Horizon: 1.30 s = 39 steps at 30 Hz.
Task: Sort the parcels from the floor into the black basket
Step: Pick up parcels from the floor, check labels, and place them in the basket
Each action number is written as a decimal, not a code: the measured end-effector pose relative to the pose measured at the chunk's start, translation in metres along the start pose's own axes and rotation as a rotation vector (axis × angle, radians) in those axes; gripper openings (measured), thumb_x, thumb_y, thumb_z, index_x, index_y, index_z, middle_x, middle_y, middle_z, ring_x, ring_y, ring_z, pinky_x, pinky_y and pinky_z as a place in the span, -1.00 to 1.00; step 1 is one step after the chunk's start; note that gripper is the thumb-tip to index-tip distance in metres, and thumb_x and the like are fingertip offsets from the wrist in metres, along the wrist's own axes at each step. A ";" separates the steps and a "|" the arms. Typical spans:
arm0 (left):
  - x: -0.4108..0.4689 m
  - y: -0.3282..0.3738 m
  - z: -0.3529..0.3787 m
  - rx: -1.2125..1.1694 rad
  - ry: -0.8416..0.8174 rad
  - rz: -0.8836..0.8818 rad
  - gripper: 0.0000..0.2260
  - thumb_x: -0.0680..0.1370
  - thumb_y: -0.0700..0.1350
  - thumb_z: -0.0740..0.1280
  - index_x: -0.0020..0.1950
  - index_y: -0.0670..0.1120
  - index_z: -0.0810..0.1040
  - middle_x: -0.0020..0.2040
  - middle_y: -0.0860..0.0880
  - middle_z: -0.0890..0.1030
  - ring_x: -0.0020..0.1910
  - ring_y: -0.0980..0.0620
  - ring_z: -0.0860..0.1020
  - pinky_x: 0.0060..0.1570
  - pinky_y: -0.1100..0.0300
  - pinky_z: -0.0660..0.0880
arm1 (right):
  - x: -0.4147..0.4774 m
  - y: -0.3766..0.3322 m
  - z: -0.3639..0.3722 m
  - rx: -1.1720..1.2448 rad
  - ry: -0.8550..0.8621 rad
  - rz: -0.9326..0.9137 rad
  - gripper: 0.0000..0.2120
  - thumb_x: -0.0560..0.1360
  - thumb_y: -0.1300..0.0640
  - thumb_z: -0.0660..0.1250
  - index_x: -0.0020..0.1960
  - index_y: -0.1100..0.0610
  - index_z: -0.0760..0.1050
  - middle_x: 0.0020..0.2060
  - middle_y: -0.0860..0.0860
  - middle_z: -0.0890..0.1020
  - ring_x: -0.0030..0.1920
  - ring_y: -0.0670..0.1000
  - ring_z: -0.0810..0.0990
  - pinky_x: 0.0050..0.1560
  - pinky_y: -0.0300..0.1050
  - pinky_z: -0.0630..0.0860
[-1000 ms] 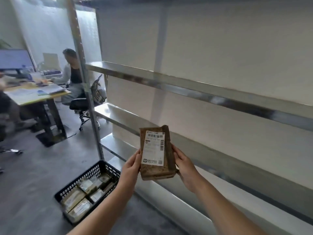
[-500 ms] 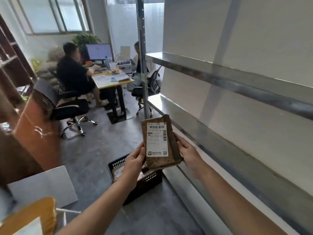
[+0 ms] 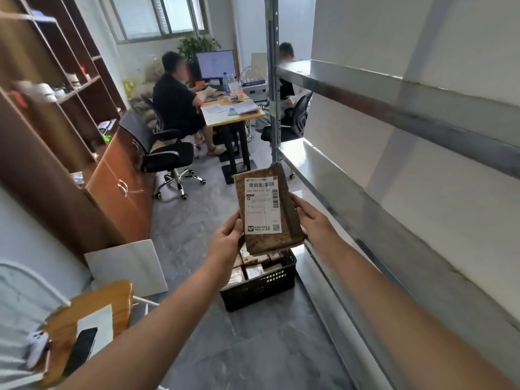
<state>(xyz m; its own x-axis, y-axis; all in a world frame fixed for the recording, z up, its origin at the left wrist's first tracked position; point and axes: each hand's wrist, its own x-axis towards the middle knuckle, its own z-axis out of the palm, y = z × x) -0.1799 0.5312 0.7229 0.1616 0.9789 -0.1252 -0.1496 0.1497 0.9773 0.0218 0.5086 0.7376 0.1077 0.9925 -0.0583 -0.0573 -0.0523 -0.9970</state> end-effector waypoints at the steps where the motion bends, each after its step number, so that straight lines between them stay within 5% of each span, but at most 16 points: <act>1: 0.001 -0.003 -0.002 -0.012 0.011 -0.002 -0.68 0.70 -0.16 0.12 0.44 -0.07 0.45 0.22 -0.10 0.64 0.21 -0.08 0.61 0.24 -0.05 0.53 | 0.002 0.002 0.002 0.002 -0.010 0.008 -0.66 0.69 0.14 0.11 0.40 -0.09 0.45 0.12 -0.12 0.65 0.05 -0.23 0.65 -0.05 -0.30 0.59; 6: 0.010 -0.016 -0.002 -0.050 0.075 0.005 -0.69 0.70 -0.17 0.12 0.41 -0.03 0.47 0.18 -0.05 0.66 0.16 -0.01 0.63 0.12 0.10 0.58 | 0.018 0.012 0.007 -0.018 -0.034 0.031 -0.65 0.69 0.11 0.11 0.41 -0.12 0.45 0.18 -0.10 0.65 0.14 -0.13 0.64 0.06 -0.18 0.60; 11: 0.037 -0.018 0.001 -0.058 0.050 0.006 -0.67 0.70 -0.15 0.10 0.43 -0.01 0.45 0.21 -0.04 0.65 0.20 -0.02 0.61 0.24 -0.02 0.53 | 0.047 0.010 0.005 -0.028 -0.025 0.035 -0.66 0.70 0.12 0.10 0.41 -0.10 0.44 0.11 -0.17 0.68 0.13 -0.17 0.64 -0.02 -0.25 0.59; 16: 0.080 -0.008 -0.015 -0.100 0.059 -0.009 -0.71 0.70 -0.14 0.10 0.25 0.13 0.54 0.18 -0.04 0.66 0.18 -0.04 0.62 0.23 -0.06 0.54 | 0.088 0.006 0.021 -0.043 -0.034 0.070 -0.65 0.69 0.08 0.10 0.41 -0.16 0.43 0.22 -0.11 0.63 0.26 -0.05 0.57 0.26 0.14 0.53; 23: 0.145 0.005 -0.063 -0.160 0.101 -0.014 -0.70 0.70 -0.14 0.11 0.38 0.02 0.48 0.20 -0.06 0.65 0.20 -0.07 0.61 0.24 -0.07 0.53 | 0.159 -0.008 0.069 -0.022 -0.100 0.122 -0.64 0.71 0.11 0.05 0.41 -0.17 0.42 0.15 -0.06 0.67 0.18 0.00 0.63 -0.01 0.01 0.58; 27: 0.183 0.016 -0.095 -0.225 0.135 -0.028 -0.68 0.70 -0.18 0.10 0.43 -0.05 0.44 0.21 -0.09 0.64 0.17 -0.04 0.62 0.21 0.00 0.56 | 0.203 -0.012 0.101 -0.019 -0.137 0.177 -0.64 0.70 0.06 0.07 0.40 -0.24 0.42 0.15 -0.03 0.67 0.18 0.09 0.63 0.08 0.21 0.57; 39: 0.252 0.025 -0.142 -0.211 0.107 -0.045 -0.70 0.69 -0.20 0.11 0.37 -0.02 0.48 0.23 -0.07 0.63 0.21 -0.02 0.60 0.23 0.04 0.54 | 0.274 0.000 0.143 0.009 -0.076 0.207 -0.64 0.70 0.09 0.06 0.37 -0.22 0.46 0.07 0.01 0.69 0.08 0.05 0.67 0.12 0.29 0.58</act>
<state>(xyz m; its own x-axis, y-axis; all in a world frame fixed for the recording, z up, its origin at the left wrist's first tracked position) -0.2819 0.8012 0.6920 0.0703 0.9780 -0.1963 -0.3466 0.2085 0.9145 -0.0910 0.7967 0.7294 0.0178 0.9660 -0.2578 -0.0791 -0.2557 -0.9635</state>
